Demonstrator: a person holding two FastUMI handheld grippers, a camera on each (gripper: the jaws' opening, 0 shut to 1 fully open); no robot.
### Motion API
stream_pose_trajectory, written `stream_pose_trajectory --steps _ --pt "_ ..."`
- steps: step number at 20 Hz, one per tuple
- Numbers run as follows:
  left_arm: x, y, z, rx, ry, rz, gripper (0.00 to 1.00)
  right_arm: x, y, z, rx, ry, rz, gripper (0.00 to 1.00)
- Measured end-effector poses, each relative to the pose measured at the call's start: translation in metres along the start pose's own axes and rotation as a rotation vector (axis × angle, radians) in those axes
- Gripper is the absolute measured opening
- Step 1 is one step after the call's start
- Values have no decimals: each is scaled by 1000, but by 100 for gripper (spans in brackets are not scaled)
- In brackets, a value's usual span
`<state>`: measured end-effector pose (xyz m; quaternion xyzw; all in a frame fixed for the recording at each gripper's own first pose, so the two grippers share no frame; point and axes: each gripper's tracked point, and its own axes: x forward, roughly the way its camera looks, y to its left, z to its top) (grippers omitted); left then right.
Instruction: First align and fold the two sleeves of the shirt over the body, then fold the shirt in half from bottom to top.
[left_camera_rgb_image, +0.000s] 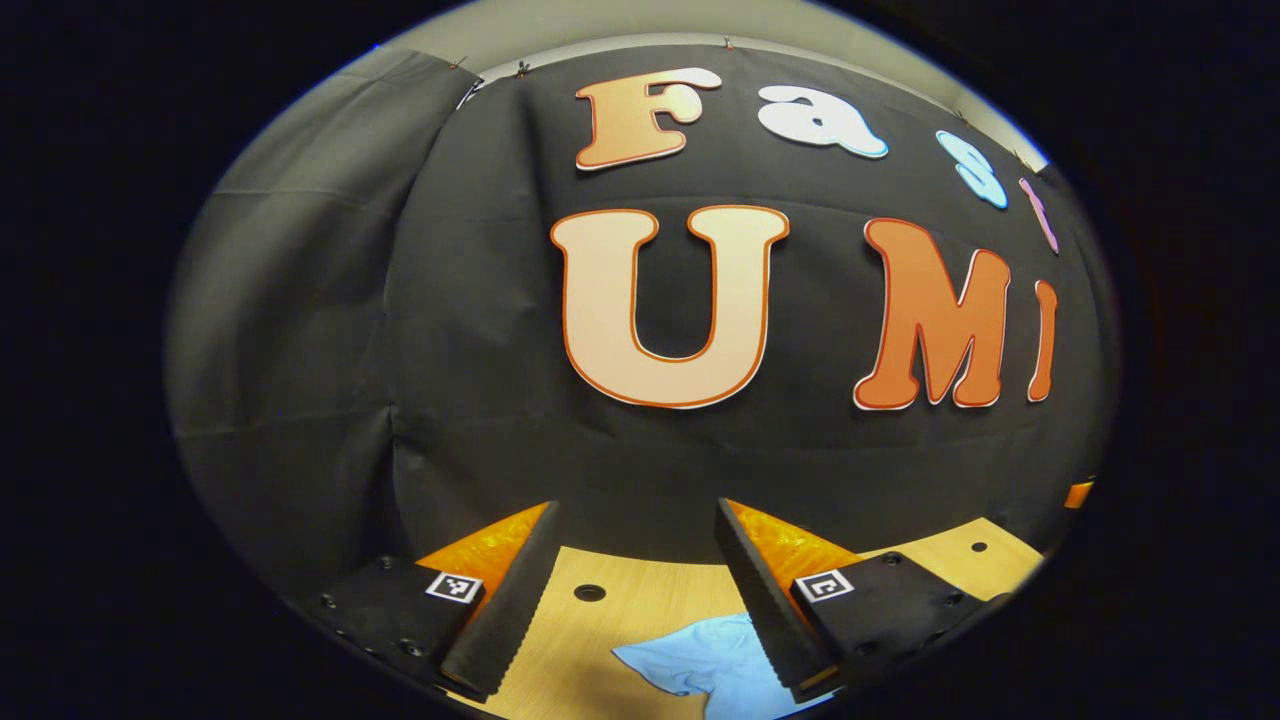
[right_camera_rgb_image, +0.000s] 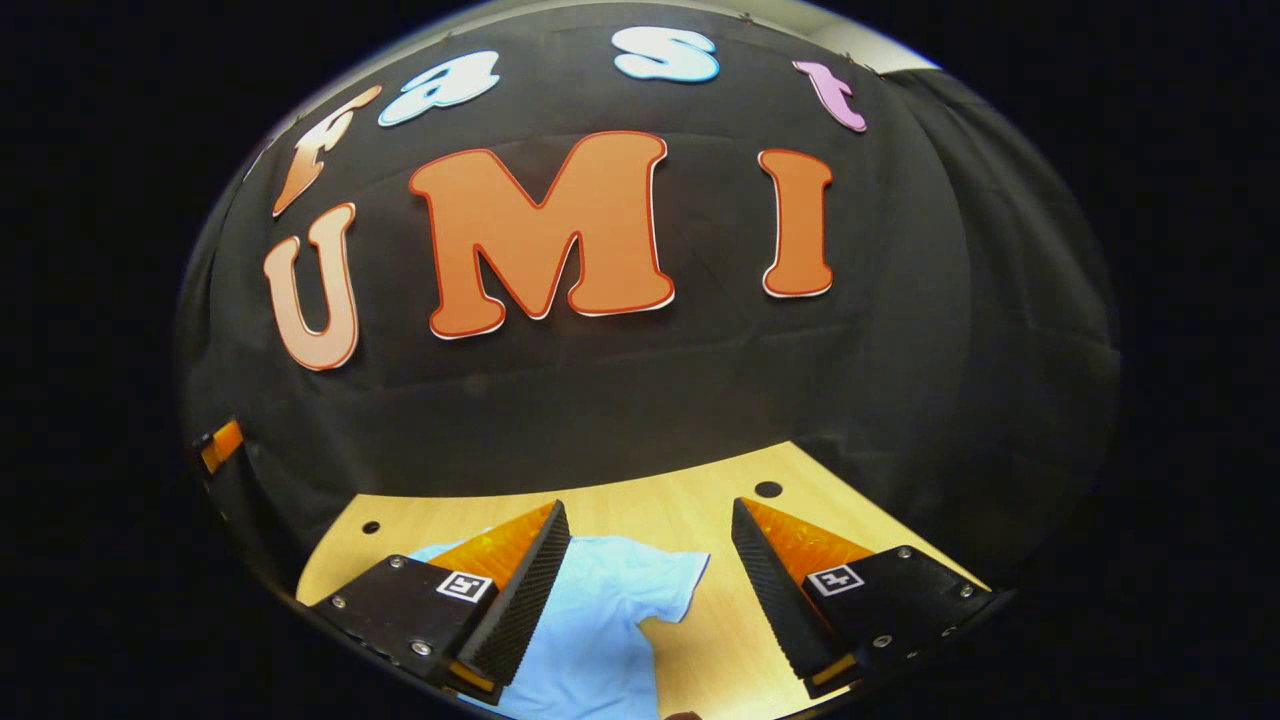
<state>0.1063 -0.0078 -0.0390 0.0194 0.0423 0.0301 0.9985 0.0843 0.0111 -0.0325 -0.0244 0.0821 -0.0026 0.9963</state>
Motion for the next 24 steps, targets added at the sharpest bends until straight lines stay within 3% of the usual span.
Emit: stream_pose_trajectory --steps 4,7,9,15,24 --pt "6 8 -7 -25 8 5 98 14 -6 -10 16 65 -32 98" --pt "7 12 -17 -41 28 14 98 39 -12 -35 27 205 -72 98" --pt "5 14 -21 -59 32 11 98 62 -29 -60 -18 304 -128 98" --pt "3 34 -29 -33 46 40 98 130 -58 -140 -183 599 -204 99" --pt "-3 67 -60 15 125 104 98 177 -65 -233 -159 867 -208 99"
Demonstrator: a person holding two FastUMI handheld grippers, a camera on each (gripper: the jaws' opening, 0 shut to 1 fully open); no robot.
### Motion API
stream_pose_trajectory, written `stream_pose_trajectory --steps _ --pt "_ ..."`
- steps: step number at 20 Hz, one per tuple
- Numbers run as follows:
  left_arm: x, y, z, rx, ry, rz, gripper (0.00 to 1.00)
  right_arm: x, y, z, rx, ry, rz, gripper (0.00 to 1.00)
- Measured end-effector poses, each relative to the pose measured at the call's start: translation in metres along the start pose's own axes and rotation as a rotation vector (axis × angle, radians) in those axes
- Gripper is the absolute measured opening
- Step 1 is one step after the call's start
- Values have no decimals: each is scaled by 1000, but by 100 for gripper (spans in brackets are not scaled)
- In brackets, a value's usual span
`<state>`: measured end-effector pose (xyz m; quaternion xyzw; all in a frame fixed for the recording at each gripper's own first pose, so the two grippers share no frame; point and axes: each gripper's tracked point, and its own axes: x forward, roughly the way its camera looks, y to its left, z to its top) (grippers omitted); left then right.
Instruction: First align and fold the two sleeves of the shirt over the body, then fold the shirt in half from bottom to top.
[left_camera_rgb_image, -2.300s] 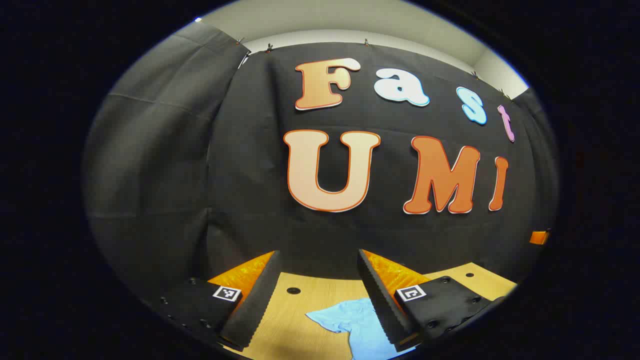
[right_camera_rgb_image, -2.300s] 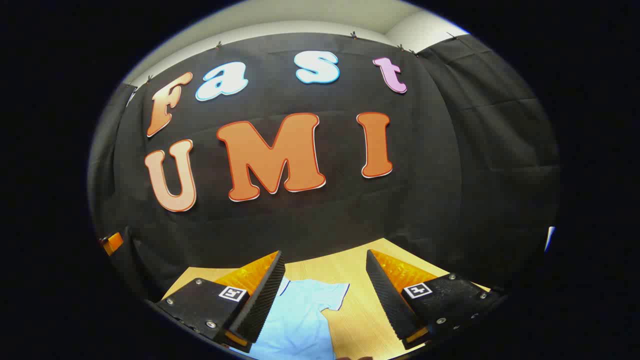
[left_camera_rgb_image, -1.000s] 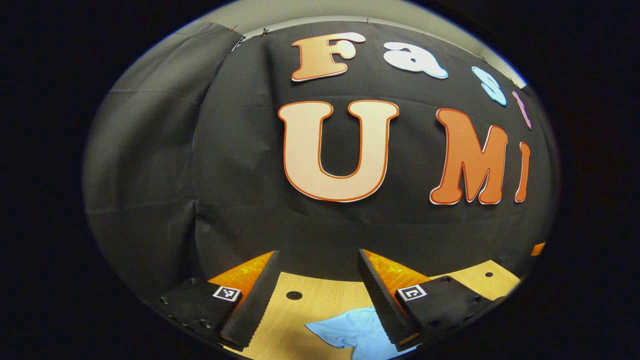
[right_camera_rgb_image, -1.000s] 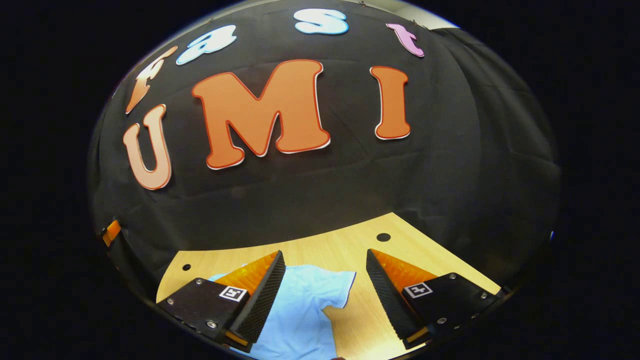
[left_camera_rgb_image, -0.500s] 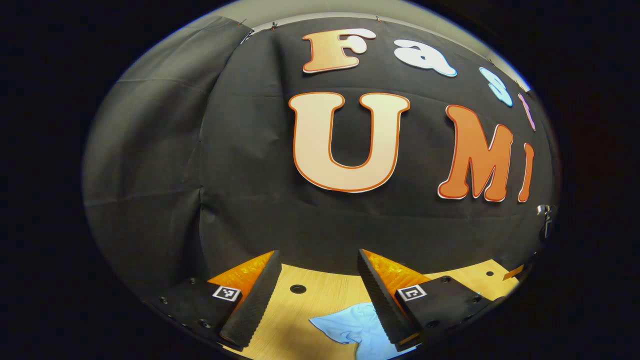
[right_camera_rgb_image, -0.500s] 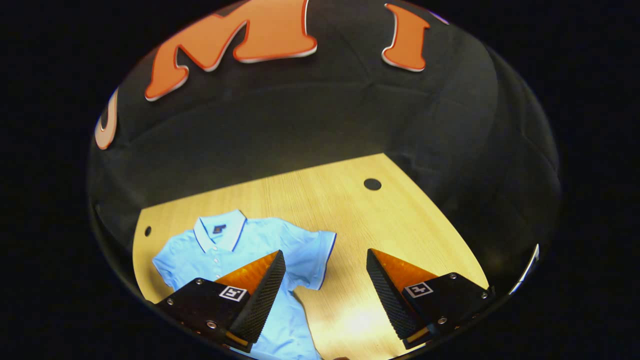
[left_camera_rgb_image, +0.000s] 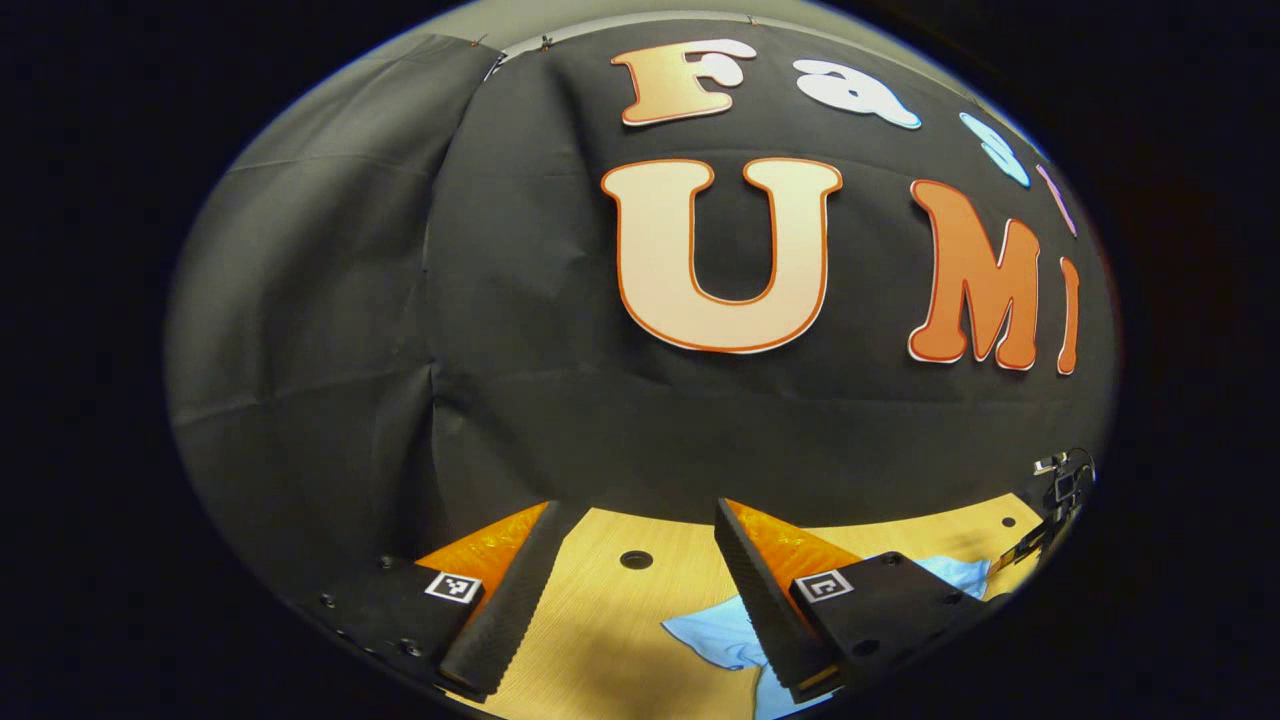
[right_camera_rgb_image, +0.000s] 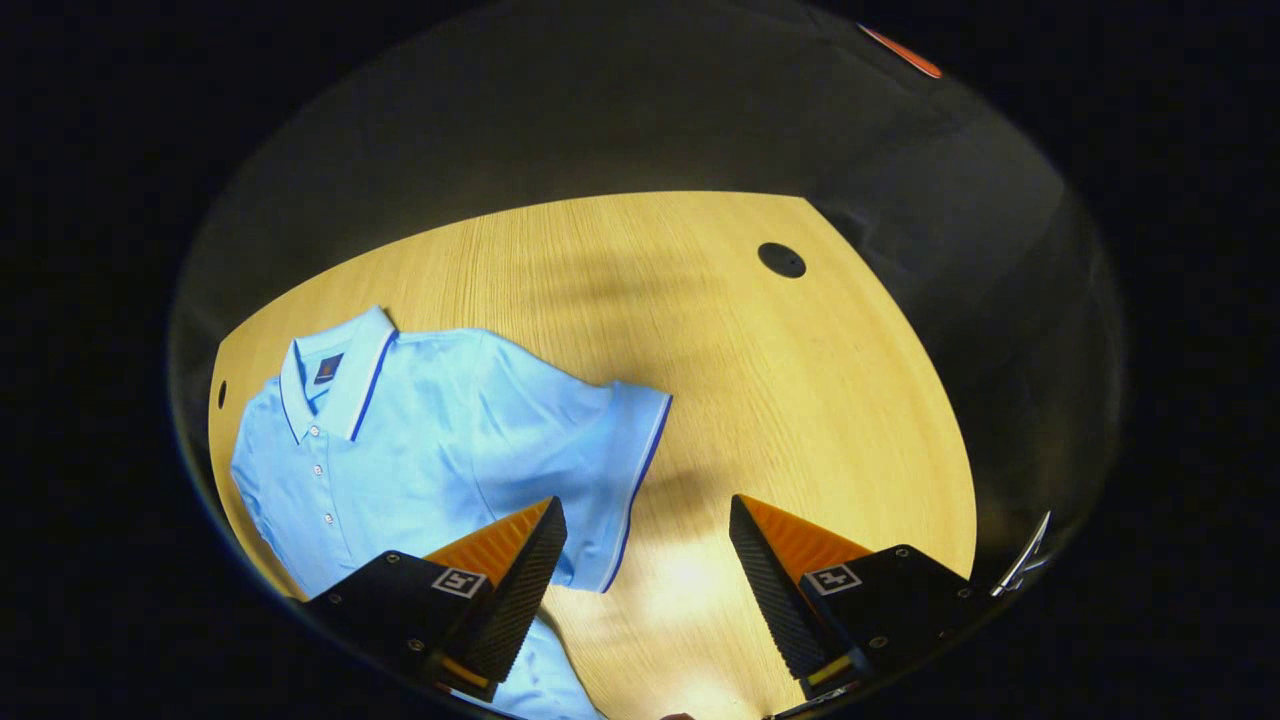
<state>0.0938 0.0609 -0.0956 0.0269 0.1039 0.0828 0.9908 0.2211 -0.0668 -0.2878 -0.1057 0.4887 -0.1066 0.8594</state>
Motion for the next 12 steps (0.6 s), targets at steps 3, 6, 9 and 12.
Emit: stream_pose_trajectory --steps 3,6,9,12 --pt "0 7 -5 -14 18 17 98 14 3 -6 7 38 3 100" --pt "1 13 -10 -10 27 41 98 20 4 -8 3 51 0 100" --pt "0 22 -16 -12 38 50 98 25 8 -13 3 67 9 90" --pt "1 23 -21 -15 48 55 98 25 13 -13 33 71 34 71"
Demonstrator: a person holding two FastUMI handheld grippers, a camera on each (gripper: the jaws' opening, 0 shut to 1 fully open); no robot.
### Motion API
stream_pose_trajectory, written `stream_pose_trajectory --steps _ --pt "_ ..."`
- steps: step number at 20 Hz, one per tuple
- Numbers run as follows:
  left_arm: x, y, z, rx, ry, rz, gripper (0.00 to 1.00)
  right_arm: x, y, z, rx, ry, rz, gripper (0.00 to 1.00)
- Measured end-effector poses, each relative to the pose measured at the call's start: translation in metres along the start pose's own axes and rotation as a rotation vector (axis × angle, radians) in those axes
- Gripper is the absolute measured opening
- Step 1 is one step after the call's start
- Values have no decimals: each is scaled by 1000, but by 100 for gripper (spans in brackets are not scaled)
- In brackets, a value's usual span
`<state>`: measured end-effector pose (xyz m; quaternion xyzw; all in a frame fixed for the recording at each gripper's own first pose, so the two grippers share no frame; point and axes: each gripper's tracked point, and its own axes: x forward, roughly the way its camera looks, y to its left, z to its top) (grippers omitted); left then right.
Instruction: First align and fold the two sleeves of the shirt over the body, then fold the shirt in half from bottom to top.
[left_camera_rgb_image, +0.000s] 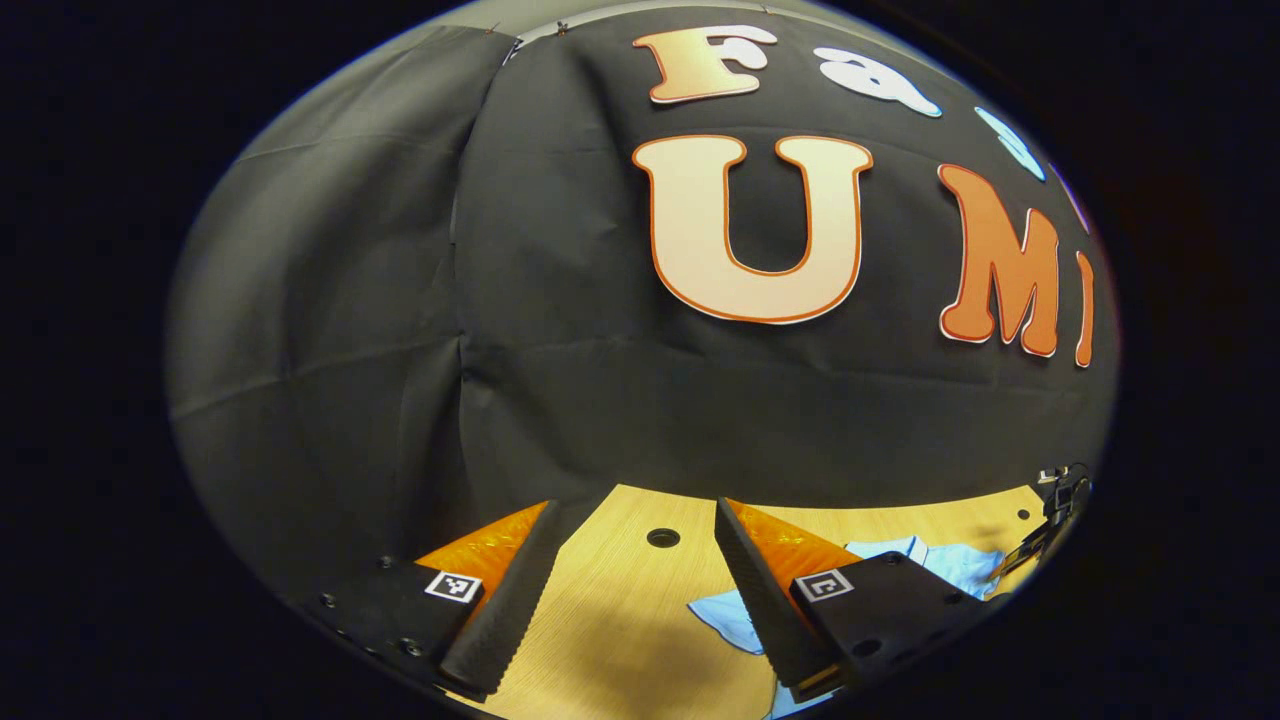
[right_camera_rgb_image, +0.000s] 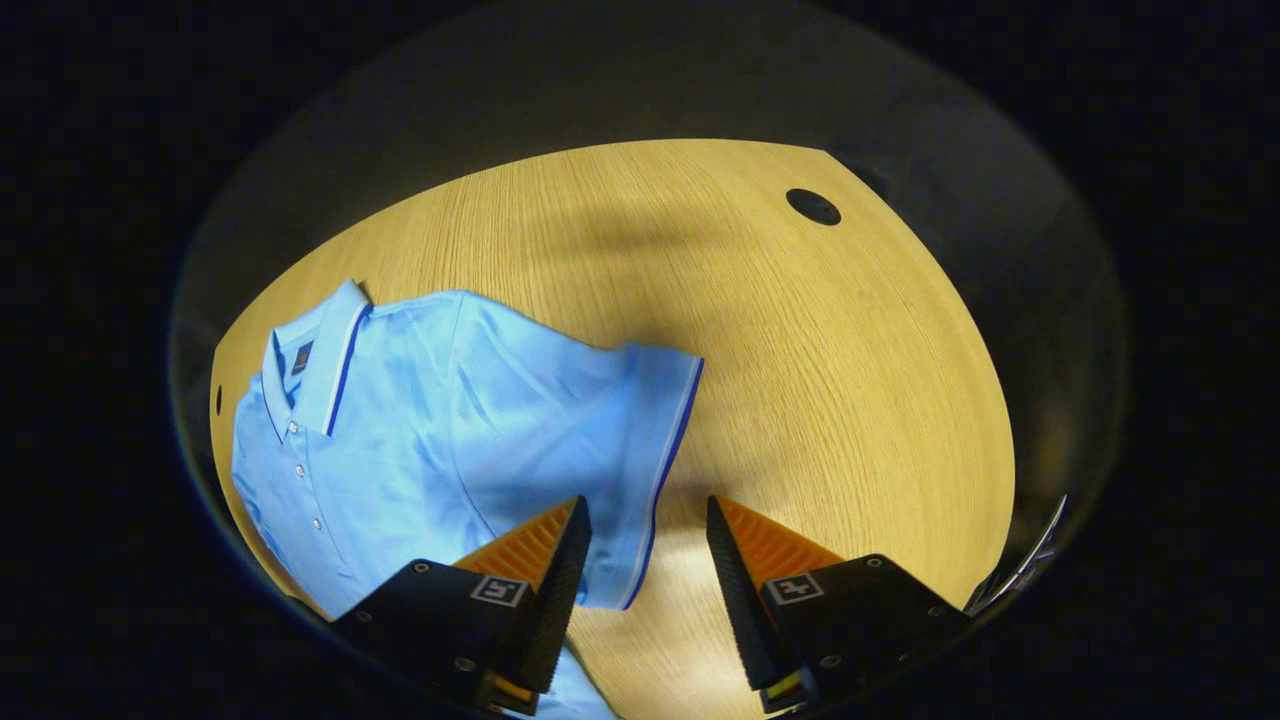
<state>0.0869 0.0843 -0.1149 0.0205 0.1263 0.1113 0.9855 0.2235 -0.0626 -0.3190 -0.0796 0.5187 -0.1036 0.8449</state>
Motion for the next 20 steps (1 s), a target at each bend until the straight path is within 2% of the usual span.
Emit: stream_pose_trajectory --steps 2,4,6,7,9,13,18,19,20 --pt "-2 0 -2 0 5 2 98 1 6 -1 20 1 19 59" --pt "-3 0 -4 4 10 4 98 0 9 -1 49 7 27 39" --pt "-3 3 -3 6 7 11 98 0 9 -1 69 12 31 31" --pt "-4 6 -2 8 7 14 98 0 9 -1 79 12 34 20" --pt "-5 9 -4 9 13 18 98 -1 11 -1 88 10 45 6" --pt "-3 16 -7 -3 16 29 99 -35 20 11 -6 -78 58 2" --pt "-5 17 -15 -31 33 11 98 -86 56 29 -77 -183 128 2" --pt "-4 18 -14 -29 31 8 98 -96 67 29 -97 -196 152 6" --pt "-4 20 -14 -25 30 6 98 -104 80 28 -111 -204 174 1"
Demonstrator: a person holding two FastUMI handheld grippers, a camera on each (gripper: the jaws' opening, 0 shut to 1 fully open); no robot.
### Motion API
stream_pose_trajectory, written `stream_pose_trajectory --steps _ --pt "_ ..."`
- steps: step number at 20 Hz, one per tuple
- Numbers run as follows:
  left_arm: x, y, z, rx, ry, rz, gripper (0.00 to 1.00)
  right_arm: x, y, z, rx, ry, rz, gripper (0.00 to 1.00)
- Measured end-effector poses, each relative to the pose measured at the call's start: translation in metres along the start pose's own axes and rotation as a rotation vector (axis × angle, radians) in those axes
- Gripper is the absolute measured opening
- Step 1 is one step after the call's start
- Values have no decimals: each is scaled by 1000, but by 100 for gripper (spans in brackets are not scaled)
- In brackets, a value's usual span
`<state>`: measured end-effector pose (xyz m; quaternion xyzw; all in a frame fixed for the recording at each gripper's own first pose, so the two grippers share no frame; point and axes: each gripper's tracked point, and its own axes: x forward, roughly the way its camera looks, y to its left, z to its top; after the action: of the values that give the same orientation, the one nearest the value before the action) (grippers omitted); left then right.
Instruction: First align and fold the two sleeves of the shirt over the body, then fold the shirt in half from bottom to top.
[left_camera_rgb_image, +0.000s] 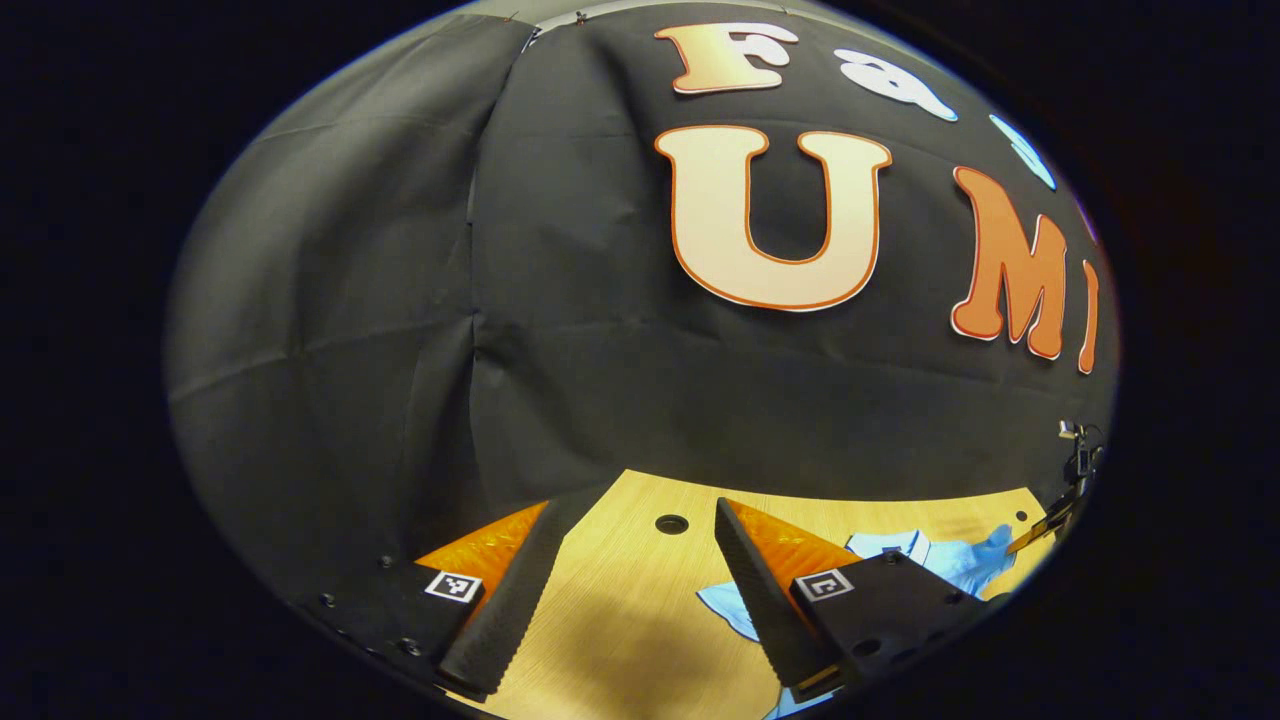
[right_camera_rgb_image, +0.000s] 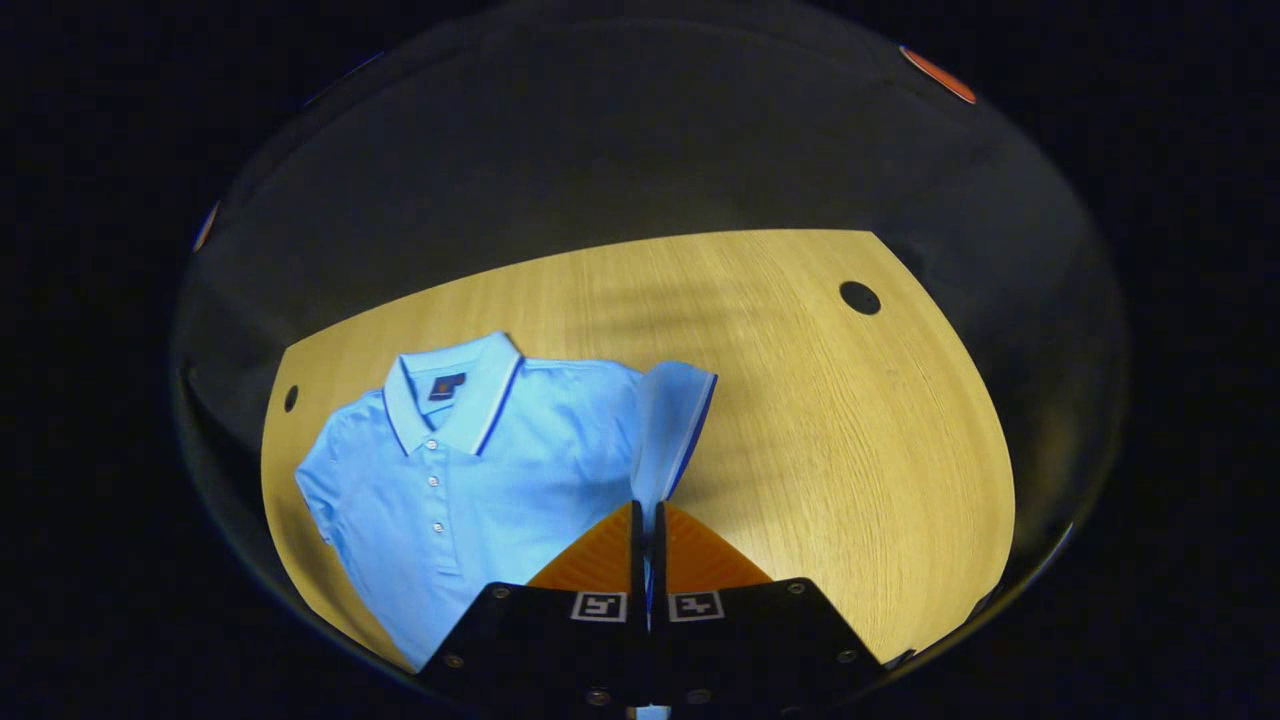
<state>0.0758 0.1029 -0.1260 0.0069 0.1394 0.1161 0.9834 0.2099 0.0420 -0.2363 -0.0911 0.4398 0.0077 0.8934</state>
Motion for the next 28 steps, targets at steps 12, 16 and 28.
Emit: stream_pose_trajectory --steps 12,16,28 --pt "-1 24 1 3 14 -25 98 -24 129 -21 -163 -17 115 1" --pt "-2 28 -2 17 24 -30 98 -12 157 -32 -148 8 144 2" --pt "17 -3 -31 11 115 -67 98 -19 150 -32 -103 -61 144 99"
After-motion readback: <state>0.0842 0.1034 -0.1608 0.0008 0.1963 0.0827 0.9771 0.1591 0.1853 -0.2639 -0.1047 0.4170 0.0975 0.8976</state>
